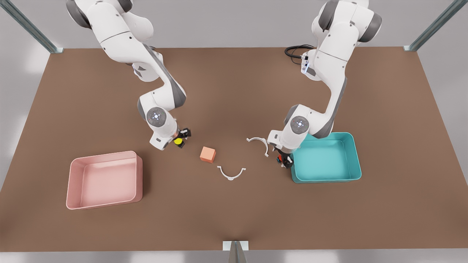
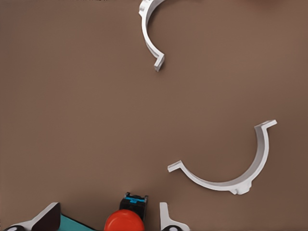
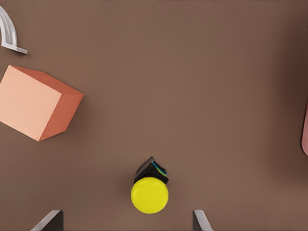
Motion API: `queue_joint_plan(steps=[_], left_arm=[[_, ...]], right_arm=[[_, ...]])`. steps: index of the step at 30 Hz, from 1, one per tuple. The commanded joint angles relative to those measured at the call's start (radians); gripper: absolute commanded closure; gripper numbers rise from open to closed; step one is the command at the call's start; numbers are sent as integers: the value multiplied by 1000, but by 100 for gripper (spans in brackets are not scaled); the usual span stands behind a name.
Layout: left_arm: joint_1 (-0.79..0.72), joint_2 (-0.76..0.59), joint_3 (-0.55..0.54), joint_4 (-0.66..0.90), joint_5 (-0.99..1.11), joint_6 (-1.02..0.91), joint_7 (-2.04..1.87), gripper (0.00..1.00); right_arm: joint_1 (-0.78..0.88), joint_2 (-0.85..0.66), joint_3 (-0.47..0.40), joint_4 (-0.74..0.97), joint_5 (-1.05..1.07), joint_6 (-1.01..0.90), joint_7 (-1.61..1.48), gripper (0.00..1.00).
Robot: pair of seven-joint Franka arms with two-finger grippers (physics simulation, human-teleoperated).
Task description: Place the red button in the blue storage box with the left arm, and place the yellow button in the pink storage box with the right arm
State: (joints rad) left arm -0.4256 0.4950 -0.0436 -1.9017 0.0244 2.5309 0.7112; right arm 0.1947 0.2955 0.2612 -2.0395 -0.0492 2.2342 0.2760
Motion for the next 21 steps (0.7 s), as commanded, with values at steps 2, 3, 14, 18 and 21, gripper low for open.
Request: queue_joint_plan(steps=[2,3,14,18,21], left_arm=[[2,19,1,-2,2,92,341,0],[10,27,1,-3,0,92,341,0],[11,68,1,-46,-3,92,333,0],[13,68,1,-68,-6,92,332,0],[13,73,1,-74,-9,92,330,0]], right_arm=[[-23,24,0,-8,-9,171,184,0],[-31,30,0,-16,-9,180,183,0],[-31,42,20,-111,-8,291,183,0],[-29,42,29,-137,-9,289,184,0],[-32,48,35,-146,-8,289,184,0]])
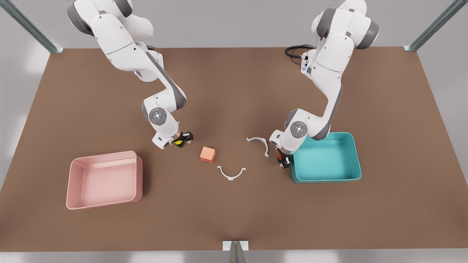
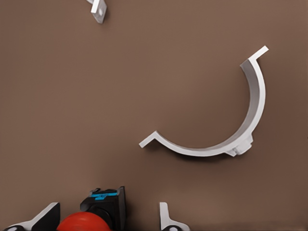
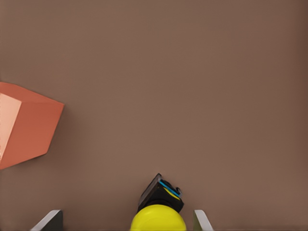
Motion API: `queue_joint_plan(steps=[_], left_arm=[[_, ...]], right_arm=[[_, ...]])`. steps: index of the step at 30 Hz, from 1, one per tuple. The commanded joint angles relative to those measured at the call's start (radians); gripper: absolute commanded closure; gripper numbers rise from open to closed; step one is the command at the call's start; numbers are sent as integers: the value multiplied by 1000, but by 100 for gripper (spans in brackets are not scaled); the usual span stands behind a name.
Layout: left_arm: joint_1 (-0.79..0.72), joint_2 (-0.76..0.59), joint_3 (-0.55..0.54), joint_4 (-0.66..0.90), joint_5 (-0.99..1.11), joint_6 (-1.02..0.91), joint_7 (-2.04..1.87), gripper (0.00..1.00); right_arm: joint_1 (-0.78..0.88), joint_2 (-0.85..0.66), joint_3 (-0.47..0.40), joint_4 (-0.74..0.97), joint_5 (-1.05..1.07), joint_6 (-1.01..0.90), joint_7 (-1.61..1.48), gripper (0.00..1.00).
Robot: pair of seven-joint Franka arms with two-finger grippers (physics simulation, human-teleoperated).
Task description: Place the red button in the blue storage box with the left arm, and place the yellow button in the pink storage box with the right arm
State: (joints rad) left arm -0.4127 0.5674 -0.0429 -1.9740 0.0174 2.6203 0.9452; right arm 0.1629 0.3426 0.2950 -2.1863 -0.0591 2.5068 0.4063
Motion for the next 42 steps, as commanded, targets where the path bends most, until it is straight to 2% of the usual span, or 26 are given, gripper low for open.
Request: queue_joint_plan(steps=[1,2,3,6,8,9,14,19,21,26,28,31,32,33,35,38,40,42], left_arm=[[0,0,0,-2,-2,3,96,10],[0,0,0,-2,-2,3,96,27],[2,0,0,-2,-2,4,96,32],[9,0,0,-2,-4,4,96,34],[9,-3,0,-2,-4,3,89,53],[8,-4,0,-2,-4,3,87,57],[5,-40,-2,0,-2,-6,72,58],[11,-233,0,0,-1,-187,33,58],[97,-311,-2,1,3,-279,122,58],[282,-325,-2,1,-5,-313,418,58],[308,-279,0,0,-5,-329,428,58],[310,-198,0,1,-4,-333,417,51],[314,-190,0,4,-5,-335,423,0],[310,-198,-2,9,-2,-335,420,0],[316,-192,0,17,-4,-335,399,0],[328,-228,0,18,-4,-336,241,0],[318,-299,-8,87,-4,-456,-265,0],[308,-301,-20,303,-4,-657,-802,0]], right_arm=[[0,-1,1,-12,1,20,54,0],[0,-1,1,-13,2,20,54,0],[1,1,1,-13,1,20,54,0],[-8,15,1,-20,1,20,52,0],[-10,24,1,-20,1,21,51,0],[-10,29,1,-20,1,21,51,0],[-11,67,1,-20,1,50,51,0],[-20,110,-2,-20,-34,96,51,10],[-23,113,-2,-21,-36,96,51,14],[-23,114,-2,-21,-36,96,46,47],[-23,114,-2,-21,-36,96,45,57],[-25,96,-7,-15,-47,87,45,59],[-23,62,-7,-12,-48,81,48,59],[-23,36,-8,-9,-48,80,43,59],[-25,-5,-10,82,-50,-77,42,59],[-128,-56,-2,100,-50,-82,-121,59],[-198,-63,0,194,-50,-210,-237,59],[-270,-53,-10,250,-50,-233,-378,59]])
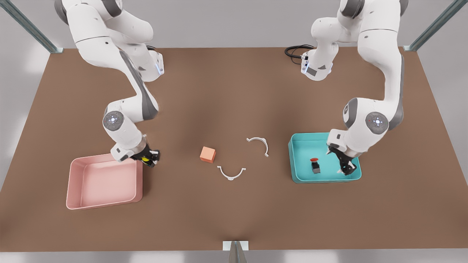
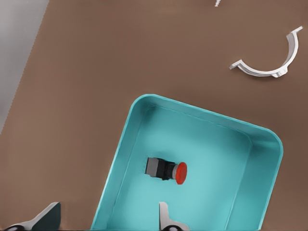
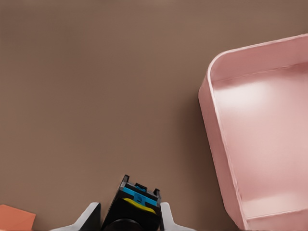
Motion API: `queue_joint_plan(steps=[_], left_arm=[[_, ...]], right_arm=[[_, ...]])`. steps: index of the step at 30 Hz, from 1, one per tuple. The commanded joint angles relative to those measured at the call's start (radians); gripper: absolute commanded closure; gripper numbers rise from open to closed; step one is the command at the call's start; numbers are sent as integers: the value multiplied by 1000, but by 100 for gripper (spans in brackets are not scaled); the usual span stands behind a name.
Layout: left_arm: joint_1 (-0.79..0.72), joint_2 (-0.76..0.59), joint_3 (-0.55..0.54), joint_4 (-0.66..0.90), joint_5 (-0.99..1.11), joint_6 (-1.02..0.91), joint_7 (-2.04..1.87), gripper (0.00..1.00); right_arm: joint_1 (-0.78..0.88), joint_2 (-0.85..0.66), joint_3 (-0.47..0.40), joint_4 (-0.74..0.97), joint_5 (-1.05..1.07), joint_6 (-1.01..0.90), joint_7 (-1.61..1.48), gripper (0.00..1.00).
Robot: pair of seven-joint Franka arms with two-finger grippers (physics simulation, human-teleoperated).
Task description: Place the red button in the blue storage box with the left arm, and place the yellow button in the pink storage box with the right arm
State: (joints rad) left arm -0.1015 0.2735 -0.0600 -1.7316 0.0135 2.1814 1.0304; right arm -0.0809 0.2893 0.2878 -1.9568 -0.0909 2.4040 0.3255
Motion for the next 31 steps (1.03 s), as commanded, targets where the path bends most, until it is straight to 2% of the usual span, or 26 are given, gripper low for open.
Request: queue_joint_plan(steps=[1,3,5,7,9,11,12,13,16,17,18,19,20,22,24,26,28,31], left_arm=[[-3,-10,-8,144,-1,-247,-1035,0],[9,-48,-1,294,3,-411,-1110,0],[9,-126,2,296,2,-541,-1245,0],[40,-139,0,296,-33,-552,-1251,0],[36,-91,0,382,-26,-600,-1251,0],[34,-91,-1,382,-26,-600,-1251,0],[34,-89,-1,382,-26,-598,-1248,0],[34,-89,-1,382,-26,-598,-1248,0],[34,-85,-1,382,-15,-598,-1248,0],[34,-85,-1,382,-15,-598,-1248,0],[34,-86,-1,382,-15,-598,-1248,0],[34,-86,-3,382,-15,-600,-1250,0],[34,-86,-3,383,-15,-600,-1250,0],[34,-86,-3,383,-15,-600,-1250,0],[34,-86,-3,385,-15,-600,-1250,0],[32,-86,-3,385,-15,-600,-1250,0],[32,-86,-3,385,-15,-600,-1250,0],[31,-86,-3,385,-15,-600,-1250,0]], right_arm=[[-65,7,-2,38,-18,-131,-364,59],[-152,11,-2,47,-16,-131,-503,59],[-207,60,-4,61,-16,-126,-605,58],[-273,174,-4,147,-16,-120,-740,57],[-283,223,-7,171,-18,-115,-753,56],[-298,263,-9,173,-16,-114,-746,50],[-298,272,-9,173,-16,-114,-743,41],[-301,286,-9,173,-16,-112,-731,1],[-284,283,2,243,-41,-170,-726,0],[-258,272,5,305,-47,-239,-723,0],[-223,249,11,432,-47,-434,-626,0],[-149,205,42,539,-67,-603,-462,0],[-82,116,53,572,-96,-684,-347,0],[-79,-77,67,553,-76,-788,-247,0],[-42,-125,-44,504,-38,-838,-249,0],[-17,-119,-99,506,-36,-849,-252,0],[-11,-32,-118,650,-32,-919,-316,0],[-10,-33,-101,641,-30,-878,-315,0]])
